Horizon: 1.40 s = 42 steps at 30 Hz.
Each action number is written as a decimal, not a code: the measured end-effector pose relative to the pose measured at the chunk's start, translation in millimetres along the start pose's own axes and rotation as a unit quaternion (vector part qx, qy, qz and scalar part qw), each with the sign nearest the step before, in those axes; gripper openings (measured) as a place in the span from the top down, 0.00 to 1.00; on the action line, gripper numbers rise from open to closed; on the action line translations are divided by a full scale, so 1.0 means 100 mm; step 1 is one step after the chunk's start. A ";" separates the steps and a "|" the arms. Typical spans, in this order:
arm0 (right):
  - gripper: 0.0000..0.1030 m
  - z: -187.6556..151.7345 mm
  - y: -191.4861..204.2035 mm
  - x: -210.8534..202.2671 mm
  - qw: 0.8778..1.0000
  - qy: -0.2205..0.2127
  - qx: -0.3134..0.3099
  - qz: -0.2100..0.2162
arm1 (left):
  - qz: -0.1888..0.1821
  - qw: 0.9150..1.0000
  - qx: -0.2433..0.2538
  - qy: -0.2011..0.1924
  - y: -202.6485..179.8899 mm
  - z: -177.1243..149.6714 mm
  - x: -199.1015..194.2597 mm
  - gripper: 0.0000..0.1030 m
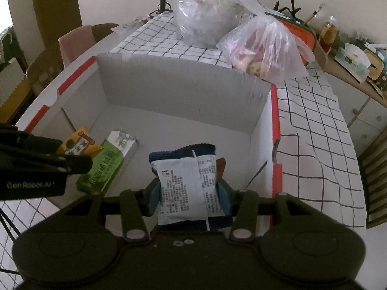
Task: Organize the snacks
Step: 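Carry the yellow pouch and white packet with both tools over the box, then lower both packets into the box and open both tools, then move both tools back to the remaining snacks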
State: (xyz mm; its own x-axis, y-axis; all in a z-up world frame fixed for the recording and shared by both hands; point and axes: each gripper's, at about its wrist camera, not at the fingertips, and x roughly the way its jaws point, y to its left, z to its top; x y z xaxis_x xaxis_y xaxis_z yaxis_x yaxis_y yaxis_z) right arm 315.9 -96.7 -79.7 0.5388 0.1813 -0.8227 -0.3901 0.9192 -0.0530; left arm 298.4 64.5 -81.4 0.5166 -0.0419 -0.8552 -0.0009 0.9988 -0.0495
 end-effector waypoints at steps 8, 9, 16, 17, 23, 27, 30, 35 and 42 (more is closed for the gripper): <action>0.52 -0.04 -0.03 -0.03 1.000 0.001 0.009 0.002 | 0.018 1.000 0.003 0.000 -0.04 0.01 0.00 0.50; 0.51 -0.05 -0.03 -0.04 1.000 0.000 0.008 0.002 | 0.020 1.000 0.001 -0.001 -0.03 0.00 -0.01 0.49; 0.39 -0.07 -0.09 -0.22 1.000 -0.014 0.016 0.012 | 0.013 1.000 -0.011 -0.013 -0.02 -0.03 -0.18 0.45; 0.39 -0.08 -0.10 -0.26 1.000 -0.018 0.015 0.013 | 0.012 1.000 -0.010 -0.016 -0.03 -0.04 -0.22 0.44; 0.33 -0.12 -0.13 -0.52 0.999 -0.037 0.017 0.022 | 0.009 0.999 -0.011 -0.037 -0.08 -0.10 -0.49 0.40; 0.27 -0.14 -0.17 -0.73 0.998 -0.053 0.019 0.034 | 0.007 0.998 -0.015 -0.053 -0.11 -0.14 -0.70 0.38; 0.23 -0.16 -0.19 -0.88 0.997 -0.064 0.021 0.044 | 0.011 0.998 -0.013 -0.067 -0.16 -0.18 -0.86 0.36; 0.18 -0.23 -0.20 -1.13 0.994 -0.084 0.020 0.062 | 0.011 0.996 -0.017 -0.092 -0.23 -0.26 -1.13 0.32; 0.11 -0.36 -0.23 -1.39 0.991 -0.105 0.016 0.081 | 0.008 0.993 -0.023 -0.118 -0.34 -0.42 -1.43 0.28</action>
State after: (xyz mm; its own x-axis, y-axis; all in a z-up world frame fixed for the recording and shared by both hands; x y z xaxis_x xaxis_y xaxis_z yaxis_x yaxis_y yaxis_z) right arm 223.3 -155.6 15.9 0.6157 0.3931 -0.6830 -0.4620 0.8822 0.0913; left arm 188.7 35.4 21.5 0.7021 -0.0133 -0.7120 -0.0477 0.9967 -0.0657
